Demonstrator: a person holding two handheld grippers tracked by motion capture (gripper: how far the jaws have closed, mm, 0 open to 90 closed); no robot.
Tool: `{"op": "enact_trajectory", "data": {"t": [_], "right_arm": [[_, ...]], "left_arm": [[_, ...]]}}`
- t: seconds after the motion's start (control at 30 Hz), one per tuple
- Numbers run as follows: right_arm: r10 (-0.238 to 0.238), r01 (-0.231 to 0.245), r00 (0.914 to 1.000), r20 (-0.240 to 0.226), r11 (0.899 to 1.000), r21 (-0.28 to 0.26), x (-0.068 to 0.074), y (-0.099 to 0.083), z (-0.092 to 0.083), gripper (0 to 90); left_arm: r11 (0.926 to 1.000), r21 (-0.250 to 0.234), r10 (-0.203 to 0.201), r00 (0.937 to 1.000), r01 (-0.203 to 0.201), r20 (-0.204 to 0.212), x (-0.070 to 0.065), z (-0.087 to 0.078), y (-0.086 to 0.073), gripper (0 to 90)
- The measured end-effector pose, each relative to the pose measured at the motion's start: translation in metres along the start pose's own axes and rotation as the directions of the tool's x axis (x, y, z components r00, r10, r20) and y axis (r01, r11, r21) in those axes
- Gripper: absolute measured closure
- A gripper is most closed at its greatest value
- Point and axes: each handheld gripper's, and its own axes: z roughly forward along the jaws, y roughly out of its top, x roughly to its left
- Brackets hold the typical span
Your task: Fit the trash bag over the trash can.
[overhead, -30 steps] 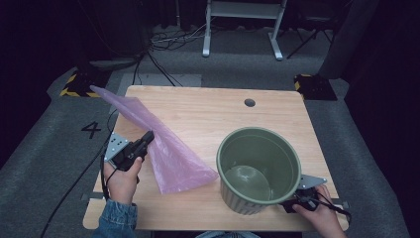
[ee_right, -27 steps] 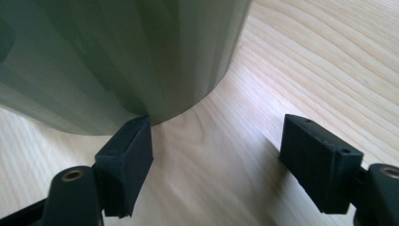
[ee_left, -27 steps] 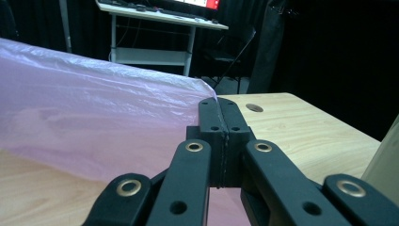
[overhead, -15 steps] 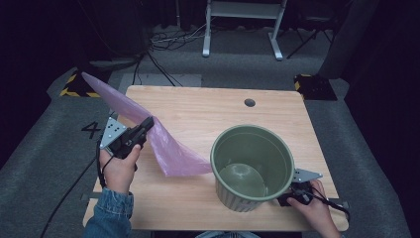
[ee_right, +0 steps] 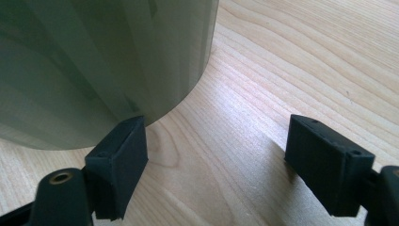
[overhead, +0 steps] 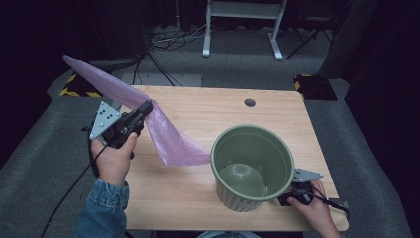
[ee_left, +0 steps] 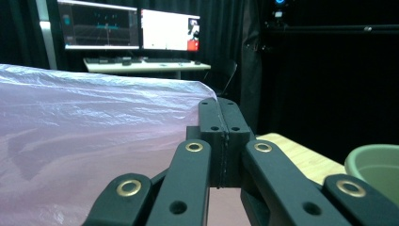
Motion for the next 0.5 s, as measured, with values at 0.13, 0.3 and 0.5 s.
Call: {"op": "enact_trajectory", "data": {"t": [0.13, 0.3, 0.5], "right_arm": [[0.004, -0.004, 1.0000, 0.001, 1.000, 0.001, 0.000, 0.000, 0.000, 21.5], [0.005, -0.005, 1.0000, 0.004, 1.000, 0.000, 0.000, 0.000, 0.000, 21.5], [0.011, -0.011, 0.9999, 0.004, 1.000, 0.002, -0.001, 0.000, 0.000, 21.4]], "left_arm": [[0.9998, -0.017, 0.015, 0.9998, -0.014, 0.014, -0.002, 0.000, 0.011, 90.0], [0.9992, -0.026, 0.030, 0.9994, -0.029, 0.020, -0.004, 0.000, 0.024, 90.0], [0.9966, -0.049, 0.067, 0.9973, -0.066, 0.029, -0.009, -0.001, 0.043, 90.0]]}}
